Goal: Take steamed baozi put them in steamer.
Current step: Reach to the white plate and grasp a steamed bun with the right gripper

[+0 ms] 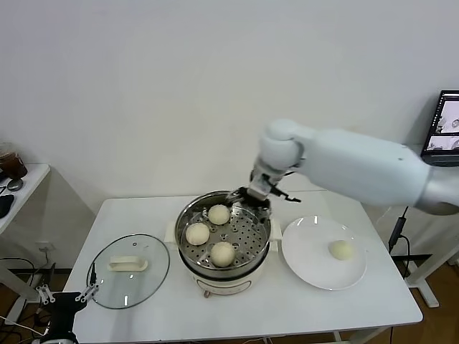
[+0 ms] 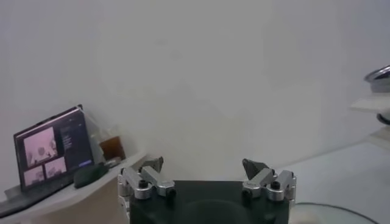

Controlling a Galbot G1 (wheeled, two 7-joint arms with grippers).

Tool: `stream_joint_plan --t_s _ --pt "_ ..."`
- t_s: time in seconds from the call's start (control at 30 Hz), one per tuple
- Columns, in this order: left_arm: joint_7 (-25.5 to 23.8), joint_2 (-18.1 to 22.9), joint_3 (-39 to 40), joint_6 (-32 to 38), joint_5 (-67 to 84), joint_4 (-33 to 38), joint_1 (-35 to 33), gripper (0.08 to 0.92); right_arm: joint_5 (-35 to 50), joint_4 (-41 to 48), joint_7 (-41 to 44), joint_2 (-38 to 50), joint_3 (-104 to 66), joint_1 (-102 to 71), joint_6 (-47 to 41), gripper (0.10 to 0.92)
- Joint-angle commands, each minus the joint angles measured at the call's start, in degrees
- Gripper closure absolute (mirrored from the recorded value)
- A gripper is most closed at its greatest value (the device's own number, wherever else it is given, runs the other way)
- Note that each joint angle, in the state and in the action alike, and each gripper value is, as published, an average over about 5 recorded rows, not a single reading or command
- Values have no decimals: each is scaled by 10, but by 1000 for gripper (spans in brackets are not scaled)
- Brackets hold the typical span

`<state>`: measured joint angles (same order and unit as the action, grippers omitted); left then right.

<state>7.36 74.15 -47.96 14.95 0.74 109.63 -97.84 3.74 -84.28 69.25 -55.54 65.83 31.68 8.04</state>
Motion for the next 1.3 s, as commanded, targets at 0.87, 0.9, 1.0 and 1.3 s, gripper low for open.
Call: stream_joint_plan --t_s 0.87,0.9,1.0,1.3 --pt "2 7 12 7 -17 0 -3 177 -215 196 -3 185 -368 -431 -135 203" --pt "2 7 10 7 -17 1 -4 177 -219 204 -5 178 -371 -433 -133 203" --pt "2 7 7 8 -17 2 -5 177 -233 224 -10 156 -377 -435 -124 203" --pt "1 9 6 11 -23 1 -6 177 -262 268 -28 105 -390 -435 -116 203"
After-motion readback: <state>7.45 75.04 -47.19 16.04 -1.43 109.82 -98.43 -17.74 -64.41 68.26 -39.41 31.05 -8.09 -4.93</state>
